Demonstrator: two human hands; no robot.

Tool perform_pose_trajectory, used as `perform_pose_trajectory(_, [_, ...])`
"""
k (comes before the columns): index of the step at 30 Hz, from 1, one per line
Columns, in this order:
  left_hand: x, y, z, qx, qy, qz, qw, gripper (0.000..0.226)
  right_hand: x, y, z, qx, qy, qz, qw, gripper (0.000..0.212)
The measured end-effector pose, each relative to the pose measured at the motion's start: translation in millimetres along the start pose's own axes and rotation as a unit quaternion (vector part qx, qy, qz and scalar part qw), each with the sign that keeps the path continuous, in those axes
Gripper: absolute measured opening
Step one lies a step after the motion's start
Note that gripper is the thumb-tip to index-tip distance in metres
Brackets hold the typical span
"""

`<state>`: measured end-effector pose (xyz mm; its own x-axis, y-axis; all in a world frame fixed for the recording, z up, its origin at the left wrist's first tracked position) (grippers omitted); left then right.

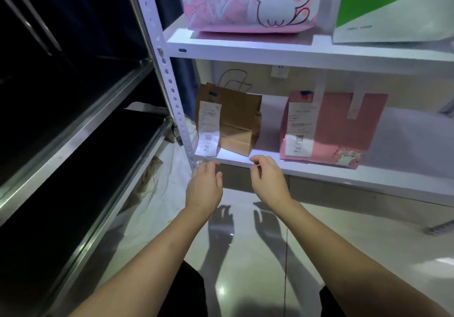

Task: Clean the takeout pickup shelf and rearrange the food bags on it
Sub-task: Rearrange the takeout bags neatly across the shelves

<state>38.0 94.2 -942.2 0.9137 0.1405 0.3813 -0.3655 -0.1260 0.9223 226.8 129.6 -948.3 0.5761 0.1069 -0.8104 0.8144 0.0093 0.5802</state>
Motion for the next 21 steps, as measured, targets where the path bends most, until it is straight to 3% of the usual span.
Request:
perform_pose_trajectory(7, [-21.2,-12.2,-9.1,0.045,-0.043,-0.087,0.994,0.024,-23.3,-50.7,-14.2,-0.014,0.132,0.201,0.971,0.038])
perform_pose_trajectory(16, [-32.5,-30.0,-10.0,0.092,-0.046,-0.067,0.993,0.029,-13.8,-63.9,-3.1,0.009,0.194,0.222,0.956,0.040])
perform_pose_trajectory(21, [-23.1,-33.0,-8.0,0.126,-0.040,-0.037,0.991,0.031,8.0,-48.8,9.6,0.013,0.173,0.244,0.954,0.039])
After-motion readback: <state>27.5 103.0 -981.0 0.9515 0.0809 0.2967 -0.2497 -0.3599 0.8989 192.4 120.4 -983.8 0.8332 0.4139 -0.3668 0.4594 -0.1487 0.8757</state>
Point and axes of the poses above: each hand's wrist, its own z-axis away from the middle knuckle, its own y-axis out of the back of the hand, x = y × z, the point moved 9 cm from there along -z, towards the middle knuckle, and after that the axes turned 7 degrees about -z, right-handed, at the moved point
